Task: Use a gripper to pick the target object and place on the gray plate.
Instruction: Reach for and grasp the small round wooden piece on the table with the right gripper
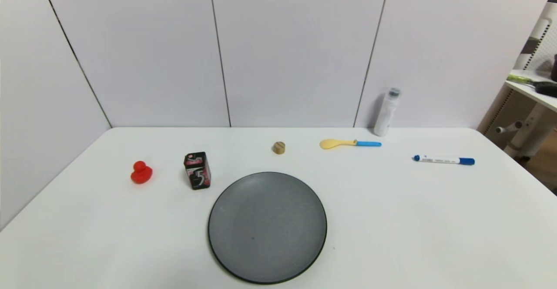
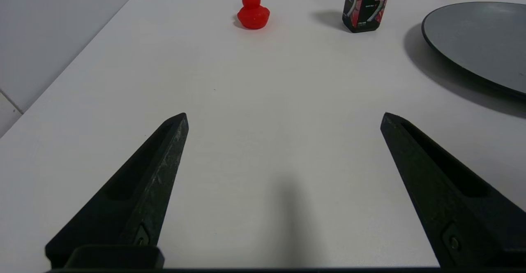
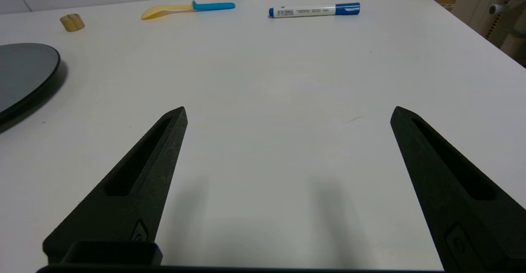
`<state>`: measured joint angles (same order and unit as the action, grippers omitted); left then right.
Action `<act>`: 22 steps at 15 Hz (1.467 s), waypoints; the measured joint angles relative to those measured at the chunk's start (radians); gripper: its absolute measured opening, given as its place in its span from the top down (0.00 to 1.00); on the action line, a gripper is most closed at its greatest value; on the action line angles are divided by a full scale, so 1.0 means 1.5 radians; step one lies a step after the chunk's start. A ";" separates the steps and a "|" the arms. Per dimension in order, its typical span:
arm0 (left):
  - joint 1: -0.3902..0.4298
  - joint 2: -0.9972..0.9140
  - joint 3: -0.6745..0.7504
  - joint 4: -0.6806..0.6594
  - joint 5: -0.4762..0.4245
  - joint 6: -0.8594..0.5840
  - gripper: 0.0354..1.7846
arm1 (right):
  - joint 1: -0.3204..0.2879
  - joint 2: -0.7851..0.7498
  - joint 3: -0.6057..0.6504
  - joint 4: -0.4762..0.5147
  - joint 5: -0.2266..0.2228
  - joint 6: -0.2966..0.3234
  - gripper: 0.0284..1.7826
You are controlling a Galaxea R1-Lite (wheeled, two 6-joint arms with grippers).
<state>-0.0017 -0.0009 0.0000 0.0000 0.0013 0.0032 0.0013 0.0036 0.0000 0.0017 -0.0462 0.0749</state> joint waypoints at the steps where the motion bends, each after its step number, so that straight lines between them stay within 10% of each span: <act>1: 0.000 0.000 0.000 0.000 0.000 0.000 0.06 | 0.000 0.000 0.000 0.000 0.000 0.000 0.04; 22: 0.000 0.000 0.000 0.000 0.000 0.000 0.06 | 0.000 0.000 0.000 0.001 0.000 -0.002 0.04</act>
<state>-0.0017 -0.0009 0.0000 0.0000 0.0013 0.0032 0.0013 0.0036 0.0000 0.0032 -0.0455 0.0717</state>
